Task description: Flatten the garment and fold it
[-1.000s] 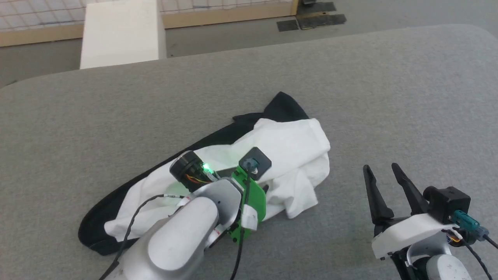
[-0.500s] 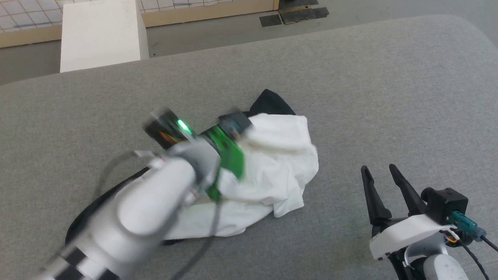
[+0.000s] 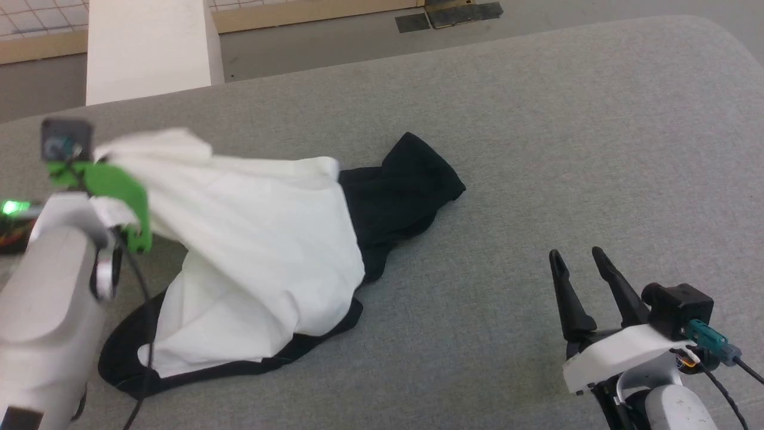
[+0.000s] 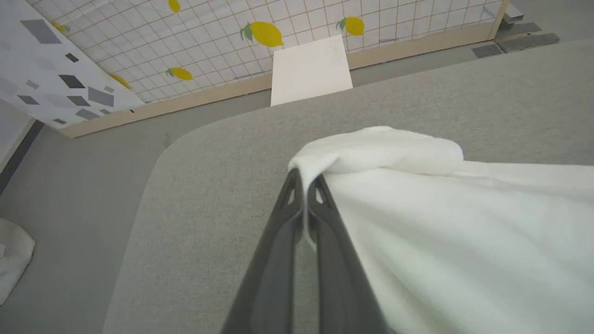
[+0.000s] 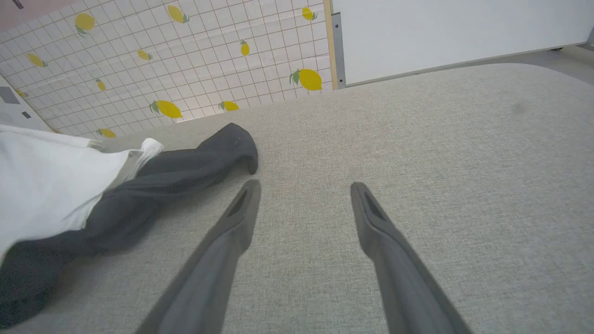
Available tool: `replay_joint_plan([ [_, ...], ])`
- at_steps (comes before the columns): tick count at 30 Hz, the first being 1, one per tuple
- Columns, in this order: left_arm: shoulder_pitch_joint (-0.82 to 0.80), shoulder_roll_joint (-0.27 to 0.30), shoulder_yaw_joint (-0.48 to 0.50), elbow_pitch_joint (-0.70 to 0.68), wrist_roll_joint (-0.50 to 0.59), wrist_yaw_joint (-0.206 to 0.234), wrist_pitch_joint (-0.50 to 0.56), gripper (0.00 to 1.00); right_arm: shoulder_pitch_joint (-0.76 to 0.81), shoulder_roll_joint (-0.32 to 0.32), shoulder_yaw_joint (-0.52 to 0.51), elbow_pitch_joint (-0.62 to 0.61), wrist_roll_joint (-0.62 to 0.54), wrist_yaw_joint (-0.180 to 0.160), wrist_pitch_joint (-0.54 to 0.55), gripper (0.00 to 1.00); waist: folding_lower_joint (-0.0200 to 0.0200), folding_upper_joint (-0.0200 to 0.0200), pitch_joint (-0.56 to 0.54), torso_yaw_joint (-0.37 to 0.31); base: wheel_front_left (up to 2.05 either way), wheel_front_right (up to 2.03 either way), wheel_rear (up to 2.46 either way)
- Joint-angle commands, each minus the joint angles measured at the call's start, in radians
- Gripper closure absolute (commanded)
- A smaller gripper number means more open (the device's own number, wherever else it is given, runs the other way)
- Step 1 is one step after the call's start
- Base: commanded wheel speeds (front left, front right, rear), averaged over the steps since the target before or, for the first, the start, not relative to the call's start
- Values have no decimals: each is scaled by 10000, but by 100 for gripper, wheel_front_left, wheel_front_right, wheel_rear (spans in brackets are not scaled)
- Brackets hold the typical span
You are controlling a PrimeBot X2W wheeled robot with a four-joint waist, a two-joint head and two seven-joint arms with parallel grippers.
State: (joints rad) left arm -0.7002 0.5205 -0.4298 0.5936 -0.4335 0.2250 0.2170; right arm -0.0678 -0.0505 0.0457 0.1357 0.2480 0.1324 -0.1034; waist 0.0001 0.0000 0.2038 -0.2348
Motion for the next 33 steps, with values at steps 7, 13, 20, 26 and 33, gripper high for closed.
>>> replay_joint_plan([
  [7,1987,-127,837,104,-1303,152,-680,0,-114,3,-107,18,-64,-17,46,0,-1,0,-156,497,0,0,0],
  [13,3473,-1068,2019,-1425,-2230,-44,-3981,0,-133,3,27,-200,-300,-17,214,0,-1,0,-296,1001,0,0,0],
  [20,4796,-2256,3012,-4093,-1198,-155,-4779,0,-1032,3,204,-241,-1018,-17,913,0,-1,0,175,1891,0,0,0],
  [26,5437,-3712,3789,-5663,377,-831,-4784,0,-2752,3,444,1006,-1643,-17,2827,0,-1,0,858,2696,0,0,0],
  [33,5267,-4482,4135,-5757,1209,-1578,-4786,0,-4178,3,183,2805,-2344,-17,5830,0,-1,0,1414,3381,0,0,0],
])
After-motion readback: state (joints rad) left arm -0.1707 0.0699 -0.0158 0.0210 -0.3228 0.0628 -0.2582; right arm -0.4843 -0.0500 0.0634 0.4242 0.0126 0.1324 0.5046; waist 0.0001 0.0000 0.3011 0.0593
